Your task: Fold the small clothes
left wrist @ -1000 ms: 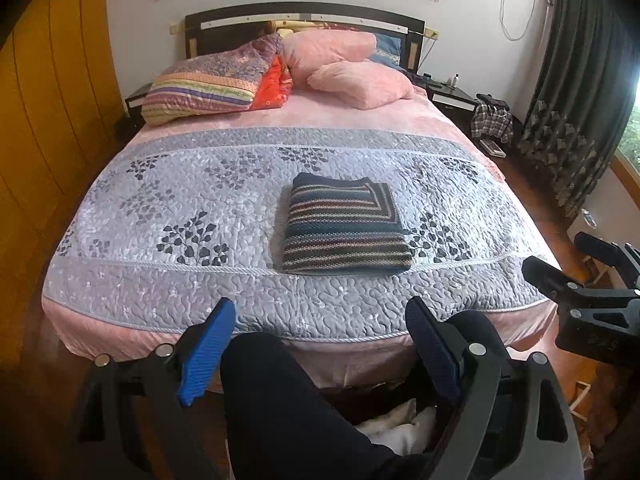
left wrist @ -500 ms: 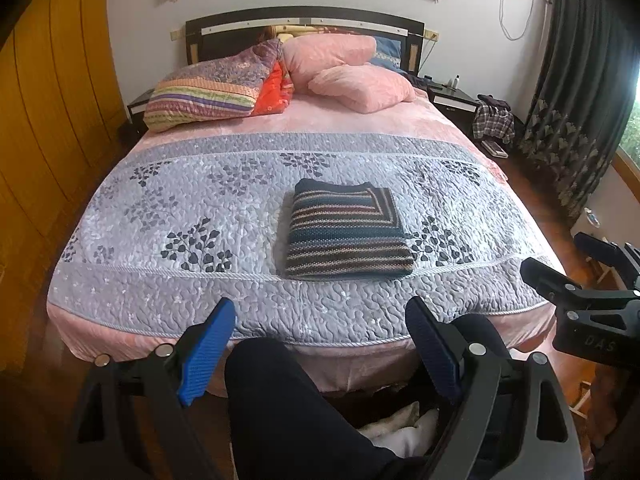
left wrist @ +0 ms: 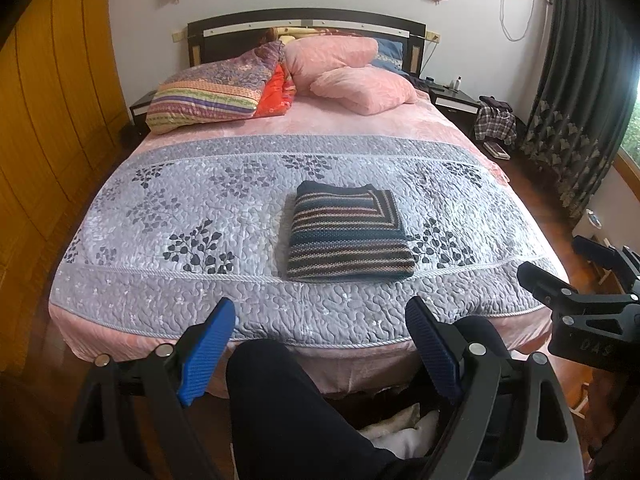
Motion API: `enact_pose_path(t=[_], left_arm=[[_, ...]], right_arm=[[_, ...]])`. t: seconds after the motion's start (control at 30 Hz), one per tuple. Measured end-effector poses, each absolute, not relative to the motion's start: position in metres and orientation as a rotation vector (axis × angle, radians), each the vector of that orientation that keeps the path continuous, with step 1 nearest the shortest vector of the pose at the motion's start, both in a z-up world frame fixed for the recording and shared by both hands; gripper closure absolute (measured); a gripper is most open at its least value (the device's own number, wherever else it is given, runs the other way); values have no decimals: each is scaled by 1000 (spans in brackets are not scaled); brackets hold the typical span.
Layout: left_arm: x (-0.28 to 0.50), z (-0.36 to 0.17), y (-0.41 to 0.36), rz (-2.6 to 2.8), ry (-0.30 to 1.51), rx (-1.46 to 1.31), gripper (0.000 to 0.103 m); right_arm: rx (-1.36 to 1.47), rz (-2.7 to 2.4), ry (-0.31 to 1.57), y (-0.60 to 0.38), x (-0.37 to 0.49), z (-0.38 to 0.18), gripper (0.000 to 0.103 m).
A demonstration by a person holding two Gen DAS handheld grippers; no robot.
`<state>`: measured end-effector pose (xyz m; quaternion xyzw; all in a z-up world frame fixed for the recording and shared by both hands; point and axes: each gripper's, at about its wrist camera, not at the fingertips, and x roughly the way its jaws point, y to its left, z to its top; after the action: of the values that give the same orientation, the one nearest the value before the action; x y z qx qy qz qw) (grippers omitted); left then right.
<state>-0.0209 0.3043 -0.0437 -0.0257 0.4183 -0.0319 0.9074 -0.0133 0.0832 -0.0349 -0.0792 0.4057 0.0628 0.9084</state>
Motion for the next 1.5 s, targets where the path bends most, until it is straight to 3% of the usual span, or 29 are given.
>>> enact_pose_path(t=[1.5], left_arm=[[-15,-50,301,-69,878,-41,16]], right_arm=[[-145,129,836,81,-11,-47,3]])
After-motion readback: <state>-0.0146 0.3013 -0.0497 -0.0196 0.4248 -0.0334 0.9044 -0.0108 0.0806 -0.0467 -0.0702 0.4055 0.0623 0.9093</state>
